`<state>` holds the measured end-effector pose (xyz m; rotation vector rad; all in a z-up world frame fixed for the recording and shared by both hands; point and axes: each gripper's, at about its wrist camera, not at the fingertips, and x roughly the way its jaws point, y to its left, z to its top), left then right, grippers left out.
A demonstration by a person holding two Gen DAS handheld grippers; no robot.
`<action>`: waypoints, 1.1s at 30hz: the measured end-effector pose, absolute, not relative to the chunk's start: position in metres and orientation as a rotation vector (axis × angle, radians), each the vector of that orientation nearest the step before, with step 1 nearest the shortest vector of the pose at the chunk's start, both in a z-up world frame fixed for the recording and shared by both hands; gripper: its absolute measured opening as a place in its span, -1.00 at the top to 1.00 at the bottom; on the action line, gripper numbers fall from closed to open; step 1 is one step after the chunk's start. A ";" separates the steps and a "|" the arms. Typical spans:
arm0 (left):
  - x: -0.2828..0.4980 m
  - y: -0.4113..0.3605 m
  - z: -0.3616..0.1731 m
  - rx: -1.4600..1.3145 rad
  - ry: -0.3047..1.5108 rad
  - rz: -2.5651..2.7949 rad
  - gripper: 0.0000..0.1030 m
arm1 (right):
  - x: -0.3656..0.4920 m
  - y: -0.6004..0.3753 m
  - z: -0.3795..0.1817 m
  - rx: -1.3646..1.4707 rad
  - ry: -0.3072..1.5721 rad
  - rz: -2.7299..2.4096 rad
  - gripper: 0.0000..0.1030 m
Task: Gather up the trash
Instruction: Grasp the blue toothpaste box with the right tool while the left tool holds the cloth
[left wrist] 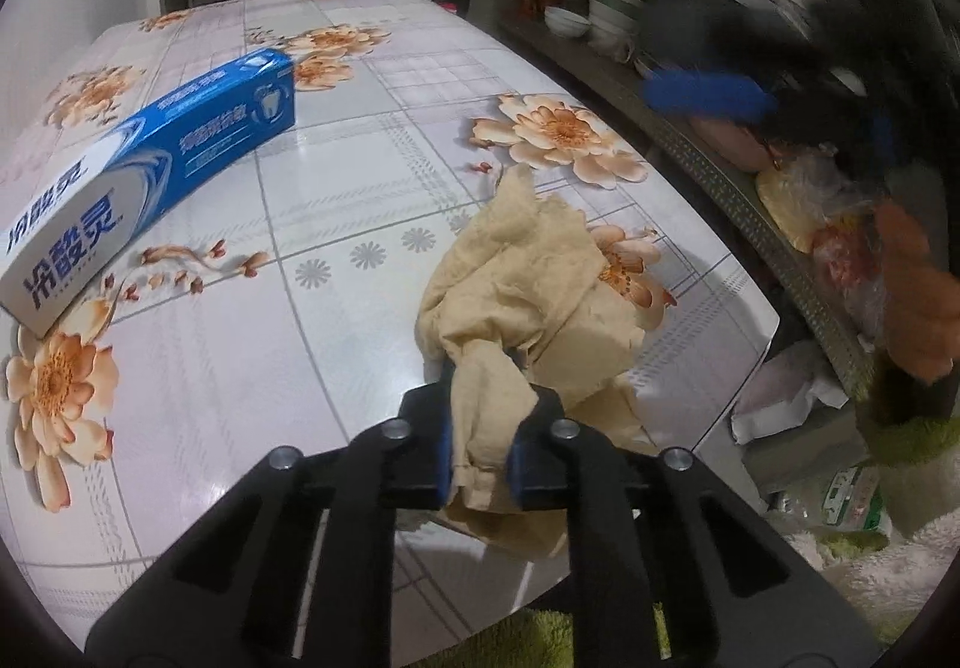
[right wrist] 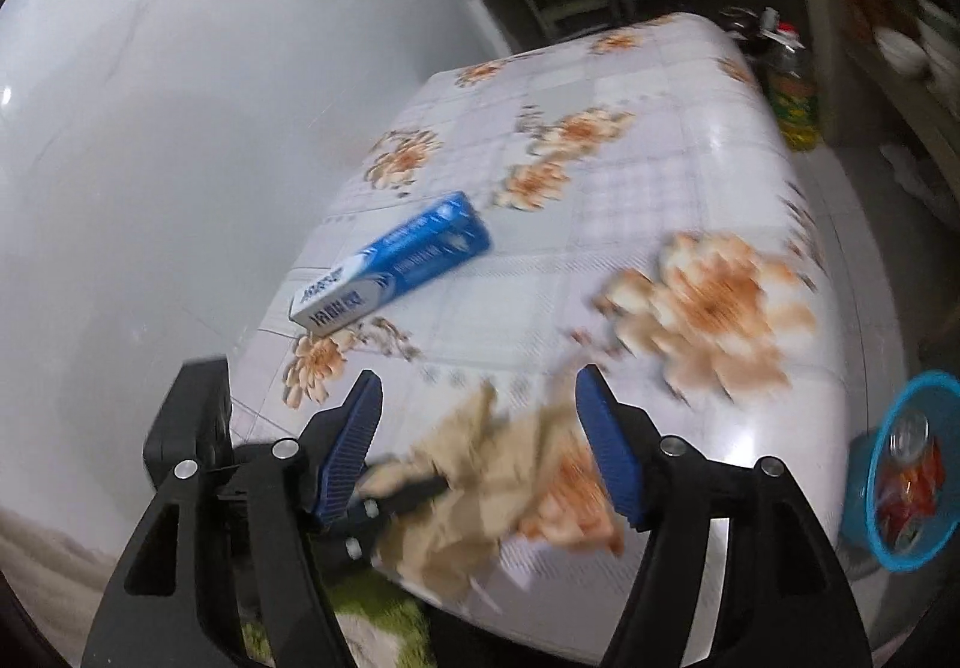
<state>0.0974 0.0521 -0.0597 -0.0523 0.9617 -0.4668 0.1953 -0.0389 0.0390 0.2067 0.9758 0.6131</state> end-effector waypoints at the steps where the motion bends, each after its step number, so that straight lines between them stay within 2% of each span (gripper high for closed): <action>1: 0.096 0.054 -0.060 -0.060 0.962 -0.465 0.80 | 0.203 -0.027 0.041 0.170 0.964 0.638 -0.32; 5: 0.090 0.063 -0.061 -0.089 0.957 -0.453 0.81 | 0.234 0.032 0.047 -0.032 0.895 0.744 -0.53; 8: 0.086 0.073 -0.062 -0.109 0.950 -0.437 0.82 | 0.247 0.074 0.042 -0.174 0.874 0.834 -0.61; 12: 0.081 0.092 -0.062 -0.152 0.942 -0.406 0.82 | 0.234 0.130 0.027 -0.518 0.761 0.884 -0.64; 16: 0.079 0.110 -0.062 -0.188 0.939 -0.395 0.83 | 0.231 0.164 0.014 -0.747 0.660 0.868 -0.66; 20: 0.078 0.123 -0.064 -0.231 0.939 -0.390 0.83 | 0.246 0.186 -0.007 -0.893 0.695 0.904 -0.66; 25: 0.077 0.129 -0.065 -0.264 0.938 -0.397 0.83 | 0.264 0.184 -0.019 -0.882 0.799 0.907 -0.65; 27: 0.077 0.130 -0.065 -0.268 0.936 -0.396 0.83 | 0.268 0.177 -0.017 -0.840 0.835 0.899 -0.53; 32: 0.082 0.131 -0.066 -0.270 0.937 -0.395 0.83 | 0.274 0.148 -0.008 -0.729 0.903 0.826 -0.03; 33: 0.082 0.130 -0.066 -0.271 0.937 -0.394 0.83 | 0.275 0.141 -0.005 -0.696 0.925 0.808 0.01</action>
